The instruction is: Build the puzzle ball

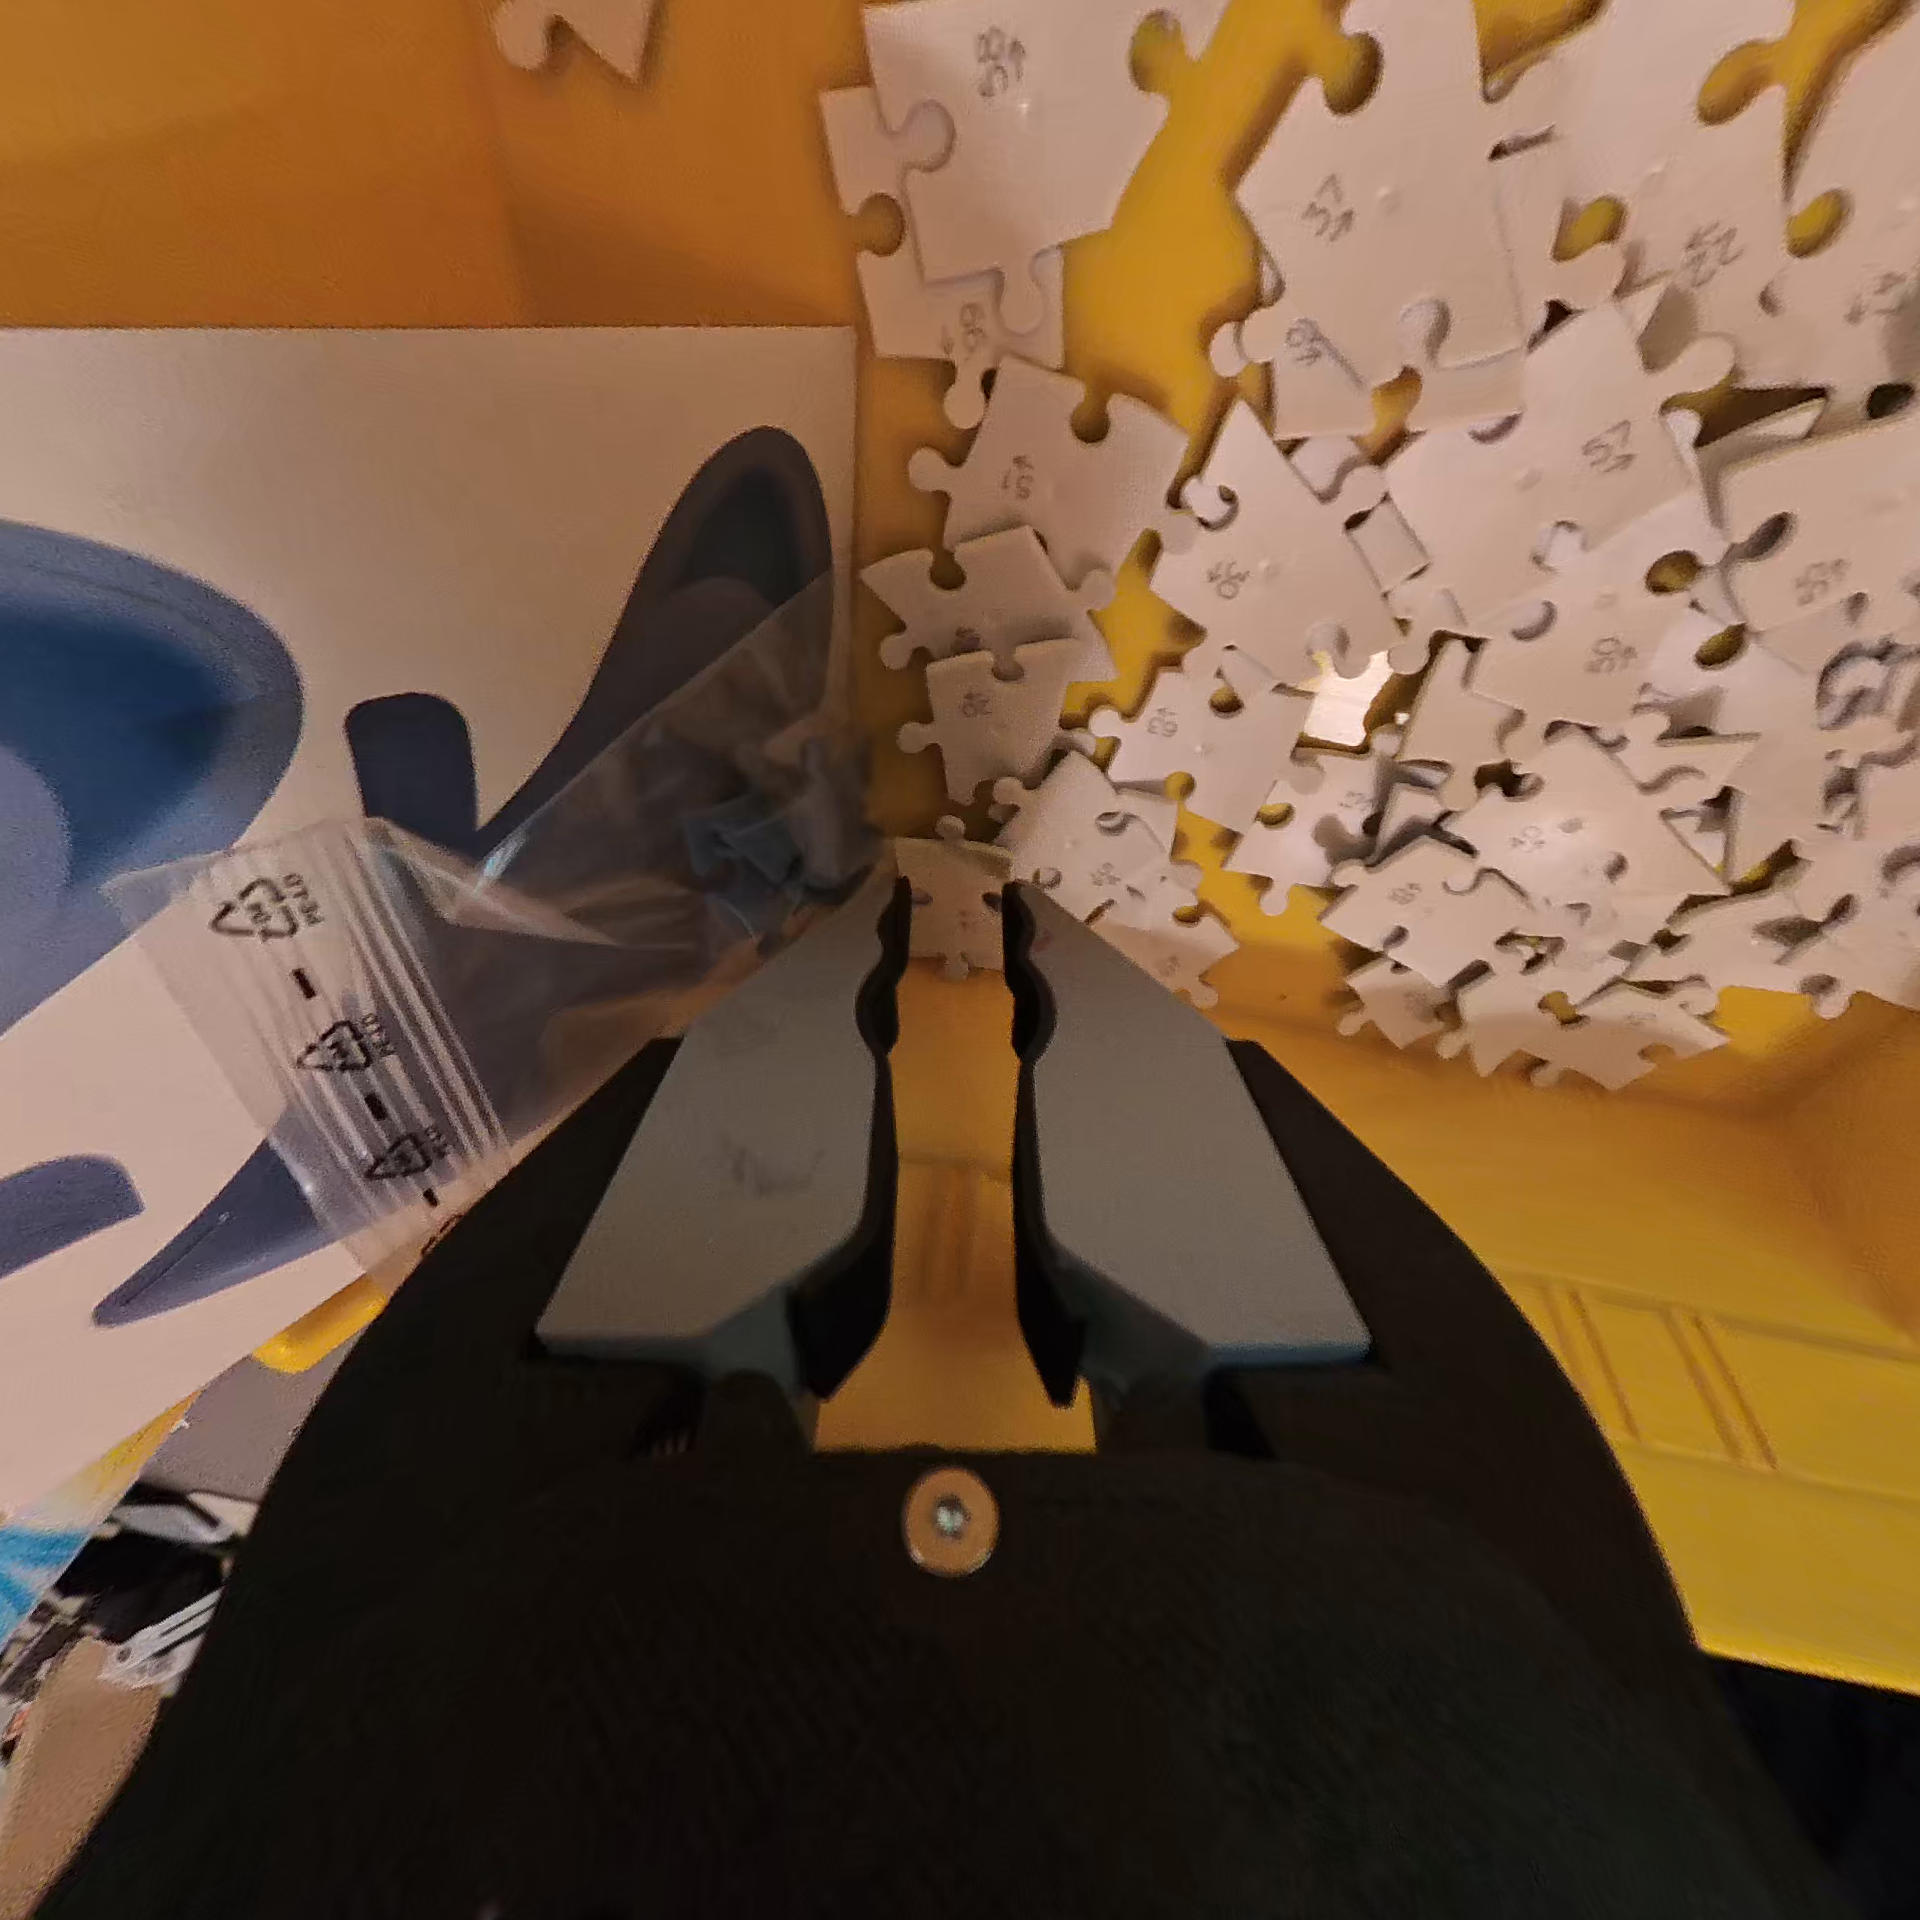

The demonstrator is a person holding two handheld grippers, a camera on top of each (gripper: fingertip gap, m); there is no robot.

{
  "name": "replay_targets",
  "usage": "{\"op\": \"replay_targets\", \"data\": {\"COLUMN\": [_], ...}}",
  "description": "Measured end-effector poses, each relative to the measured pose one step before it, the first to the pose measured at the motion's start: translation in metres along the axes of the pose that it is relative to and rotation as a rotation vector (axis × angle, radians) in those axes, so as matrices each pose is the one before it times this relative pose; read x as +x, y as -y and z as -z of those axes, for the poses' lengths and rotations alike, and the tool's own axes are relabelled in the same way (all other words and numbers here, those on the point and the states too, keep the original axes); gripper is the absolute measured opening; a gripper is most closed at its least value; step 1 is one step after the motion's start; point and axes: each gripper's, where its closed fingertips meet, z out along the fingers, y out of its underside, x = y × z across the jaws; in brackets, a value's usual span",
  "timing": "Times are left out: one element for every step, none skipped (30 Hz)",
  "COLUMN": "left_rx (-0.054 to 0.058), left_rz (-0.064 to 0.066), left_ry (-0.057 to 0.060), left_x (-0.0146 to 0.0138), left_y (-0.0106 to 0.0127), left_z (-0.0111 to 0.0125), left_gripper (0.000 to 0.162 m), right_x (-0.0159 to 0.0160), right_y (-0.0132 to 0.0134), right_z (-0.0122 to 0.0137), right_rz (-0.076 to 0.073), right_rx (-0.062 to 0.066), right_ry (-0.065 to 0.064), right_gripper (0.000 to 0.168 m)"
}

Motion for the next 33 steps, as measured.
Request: {"op": "replay_targets", "data": {"left_rx": [0.0131,0.0116,0.0079,0.0108,-0.0038,-0.0161,-0.0131,-0.0200,-0.0171,-0.0078,0.0125,0.0195,0.0275,0.0289,0.0187,0.0055,-0.0031,-0.0043,-0.0004,0.0081,0.0168,0.0231,0.0282,0.0304,0.0302,0.0262,0.0171,0.0039,-0.0067,-0.0143,-0.0205,-0.0261,-0.0301], "left_rz": [0.0082,0.0087,0.0079,0.0065,0.0074,0.0041,0.0003,-0.0030,-0.0080,-0.0102,-0.0095,-0.0175,-0.0211,-0.0178,-0.0125,-0.0059,-0.0029,-0.0008,0.0018,0.0072,0.0103,0.0122,0.0129,0.0119,0.0079,0.0020,-0.0075,-0.0171,-0.0237,-0.0267,-0.0256,-0.0202,-0.0119], "left_ry": [-0.0002,0.0067,0.0026,-0.0024,-0.0025,-0.0029,-0.0015,-0.0092,-0.0129,0.0060,-0.0015,-0.0201,-0.0347,-0.0414,-0.0298,-0.0083,0.0120,0.0183,0.0091,0.0058,0.0064,0.0085,0.0090,0.0105,0.0086,-0.0045,-0.0203,-0.0251,-0.0138,-0.0058,-0.0109,-0.0090,0.0013], "left_x": [-0.00073,-0.00189,-0.00112,-0.00032,-0.00057,-0.00052,-0.00043,0.00183,0.00256,-0.00027,0.00042,0.00389,0.00634,0.00764,0.00572,0.00194,-0.00105,-0.00243,-0.00187,-0.00203,-0.00275,-0.00336,-0.00326,-0.00253,-0.00269,0.00021,0.00372,0.00580,0.00483,0.00377,0.00503,0.00463,0.00163], "left_y": [0.00057,0.00011,-0.00078,0.00083,-0.00005,-0.00074,0.00012,-0.00132,-0.00102,-0.00002,0.00217,0.00317,0.00444,0.00509,0.00405,0.00232,0.00041,-0.00052,-0.00047,0.00076,0.00139,0.00264,0.00352,0.00424,0.00492,0.00441,0.00318,0.00097,-0.00043,-0.00074,-0.00123,-0.00231,-0.00334], "left_z": [0.00301,0.00286,0.00178,0.00043,-0.00202,-0.00292,-0.00299,-0.00406,-0.00359,-0.00105,0.00054,0.00095,0.00138,0.00134,0.00083,0.00022,-0.00014,-0.00007,0.00040,0.00160,0.00265,0.00333,0.00389,0.00387,0.00414,0.00296,0.00146,-0.00007,-0.00144,-0.00283,-0.00311,-0.00448,-0.00432], "left_gripper": [0.015,0.013,0.011,0.009,0.007,0.005,0.003,0.000,0.000,0.000,0.000,0.000,0.000,0.002,0.004,0.006,0.008,0.011,0.013,0.013,0.012,0.013,0.014,0.015,0.016,0.017,0.022,0.026,0.026,0.026,0.027,0.028,0.030], "right_x": [0.00015,0.00010,0.00011,0.00002,-0.00021,-0.00026,-0.00028,-0.00020,0.00004,0.00023,0.00024,0.00030,0.00011,-0.00005,-0.00025,-0.00025,-0.00026,0.00000,0.00023,0.00033,0.00038,0.00027,0.00005,-0.00021,-0.00036,-0.00030,-0.00011,-0.00011,0.00013,0.00031,0.00034,0.00019,0.00008], "right_y": [0.00039,-0.00001,-0.00018,-0.00044,-0.00054,-0.00052,-0.00036,0.00018,0.00042,0.00065,0.00053,0.00021,-0.00009,-0.00040,-0.00053,-0.00046,-0.00021,0.00030,0.00040,0.00039,0.00006,-0.00023,-0.00033,-0.00022,-0.00016,-0.00021,-0.00022,-0.00014,0.00010,0.00007,0.00016,0.00021,0.00028], "right_z": [0.00028,0.00000,-0.00015,-0.00026,-0.00036,-0.00044,-0.00021,0.00007,0.00035,0.00039,0.00044,0.00020,-0.00004,-0.00027,-0.00036,-0.00024,-0.00013,0.00009,0.00027,0.00027,0.00020,-0.00005,-0.00015,-0.00028,-0.00023,-0.00012,-0.00020,-0.00009,0.00003,0.00019,0.00023,0.00021,0.00018], "right_rz": [0.0001,-0.0011,-0.0015,-0.0011,-0.0001,0.0011,0.0018,0.0016,0.0007,-0.0002,-0.0008,-0.0015,-0.0015,-0.0005,0.0007,0.0015,0.0018,0.0013,0.0000,-0.0012,-0.0019,-0.0015,-0.0008,0.0002,0.0016,0.0022,0.0013,-0.0005,-0.0011,-0.0010,-0.0007,-0.0001,0.0007], "right_rx": [0.0016,0.0002,-0.0006,-0.0015,-0.0023,-0.0027,-0.0017,0.0002,0.0017,0.0024,0.0026,0.0013,-0.0003,-0.0014,-0.0024,-0.0024,-0.0011,0.0008,0.0017,0.0020,0.0010,-0.0006,-0.0011,-0.0011,-0.0009,-0.0012,-0.0010,-0.0006,0.0004,0.0008,0.0008,0.0008,0.0010], "right_ry": [-0.0003,0.0001,0.0006,0.0007,0.0007,0.0004,0.0000,-0.0006,-0.0007,-0.0009,-0.0008,-0.0001,0.0006,0.0008,0.0007,0.0004,-0.0002,-0.0006,-0.0009,-0.0009,-0.0003,0.0001,0.0006,0.0010,0.0006,-0.0003,0.0000,0.0005,0.0000,-0.0008,-0.0007,-0.0007,-0.0009], "right_gripper": [0.010,0.010,0.010,0.010,0.010,0.011,0.011,0.010,0.010,0.010,0.010,0.010,0.010,0.011,0.010,0.011,0.011,0.010,0.010,0.010,0.010,0.010,0.011,0.010,0.010,0.010,0.010,0.010,0.011,0.010,0.010,0.010,0.010]}}
